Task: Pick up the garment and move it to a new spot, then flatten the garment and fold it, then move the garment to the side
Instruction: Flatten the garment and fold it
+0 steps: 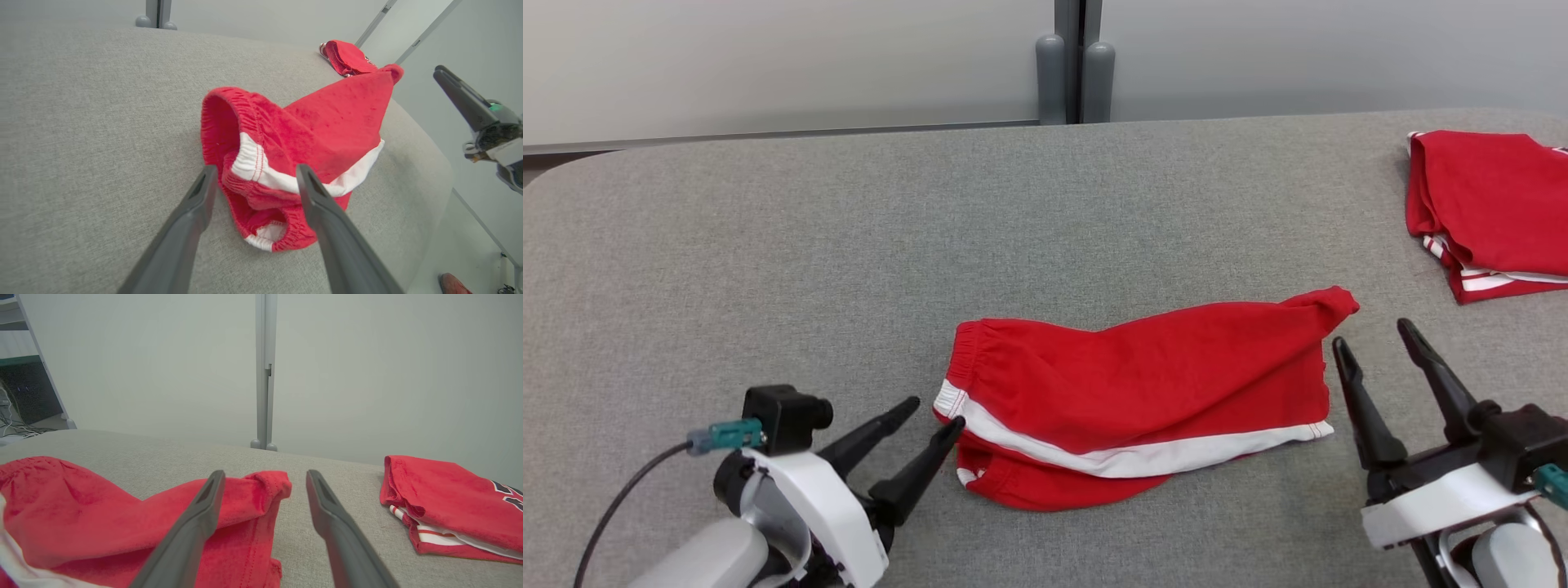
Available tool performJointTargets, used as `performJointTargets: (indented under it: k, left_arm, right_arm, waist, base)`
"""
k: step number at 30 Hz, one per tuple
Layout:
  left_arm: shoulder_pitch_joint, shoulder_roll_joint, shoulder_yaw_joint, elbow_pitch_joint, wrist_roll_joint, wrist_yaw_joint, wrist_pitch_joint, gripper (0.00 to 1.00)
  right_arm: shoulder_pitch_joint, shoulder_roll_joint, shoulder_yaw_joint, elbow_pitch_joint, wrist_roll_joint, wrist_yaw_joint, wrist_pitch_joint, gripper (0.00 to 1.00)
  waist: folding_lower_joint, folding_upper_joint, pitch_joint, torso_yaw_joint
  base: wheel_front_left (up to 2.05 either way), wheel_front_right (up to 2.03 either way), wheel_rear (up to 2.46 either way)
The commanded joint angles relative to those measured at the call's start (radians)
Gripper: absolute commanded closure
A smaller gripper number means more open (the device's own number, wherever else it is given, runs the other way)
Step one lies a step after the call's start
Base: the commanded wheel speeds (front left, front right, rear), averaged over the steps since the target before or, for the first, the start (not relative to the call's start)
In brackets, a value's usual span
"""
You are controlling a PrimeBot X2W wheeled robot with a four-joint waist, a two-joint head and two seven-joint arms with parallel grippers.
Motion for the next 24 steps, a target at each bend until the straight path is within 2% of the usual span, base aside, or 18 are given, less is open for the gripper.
performJointTargets:
  k: [1, 9, 10, 11, 12, 13, 18, 24]
  left_arm:
    - [-0.028, 0.006, 0.000, 0.005, 0.008, -0.006, 0.003, 0.00]
    - [-0.122, 0.017, -0.052, 0.073, 0.037, -0.008, 0.069, 0.00]
    - [-0.130, 0.020, -0.058, 0.075, 0.033, -0.009, 0.076, 0.07]
    - [-0.139, 0.025, -0.068, 0.075, 0.032, -0.009, 0.087, 0.41]
    - [-0.148, 0.030, -0.078, 0.071, 0.036, -0.009, 0.093, 0.66]
    - [-0.153, 0.042, -0.102, 0.067, 0.026, -0.007, 0.110, 1.00]
    - [-0.164, 0.069, -0.134, 0.043, -0.002, -0.007, 0.100, 1.00]
    - [-0.168, 0.099, -0.145, 0.026, -0.031, -0.007, 0.057, 1.00]
  right_arm:
    - [0.009, 0.004, -0.001, -0.007, -0.007, -0.001, -0.005, 0.00]
    - [0.009, 0.016, 0.027, -0.030, -0.004, -0.001, -0.005, 0.00]
    - [0.009, 0.015, 0.025, -0.032, -0.002, -0.001, -0.005, 0.00]
    - [0.009, 0.012, 0.024, -0.033, -0.001, -0.001, -0.005, 0.00]
    - [0.011, 0.011, 0.021, -0.034, -0.002, -0.001, -0.005, 0.00]
    - [0.017, 0.009, 0.013, -0.039, 0.000, -0.001, -0.005, 0.00]
    - [0.035, 0.008, 0.006, -0.050, 0.006, -0.001, -0.006, 0.00]
    - [0.113, -0.009, 0.052, -0.028, 0.067, 0.000, -0.005, 0.00]
  waist:
    - [0.0000, 0.0000, 0.001, 0.000]
    - [0.0000, 0.0000, 0.015, -0.025]
    - [0.0000, 0.0000, 0.017, -0.029]
    - [0.0000, 0.0000, 0.019, -0.034]
    - [0.0000, 0.0000, 0.021, -0.037]
    - [0.0000, 0.0000, 0.024, -0.043]
    - [0.0000, 0.0000, 0.025, -0.052]
    - [0.0000, 0.0000, 0.015, -0.030]
  base:
    - [0.00, 0.00, 0.00]
    - [0.00, 0.00, 0.00]
    - [0.00, 0.00, 0.00]
    - [0.00, 0.00, 0.00]
    - [0.00, 0.00, 0.00]
    - [0.00, 0.00, 0.00]
    - [0.00, 0.00, 0.00]
    - [0.00, 0.00, 0.00]
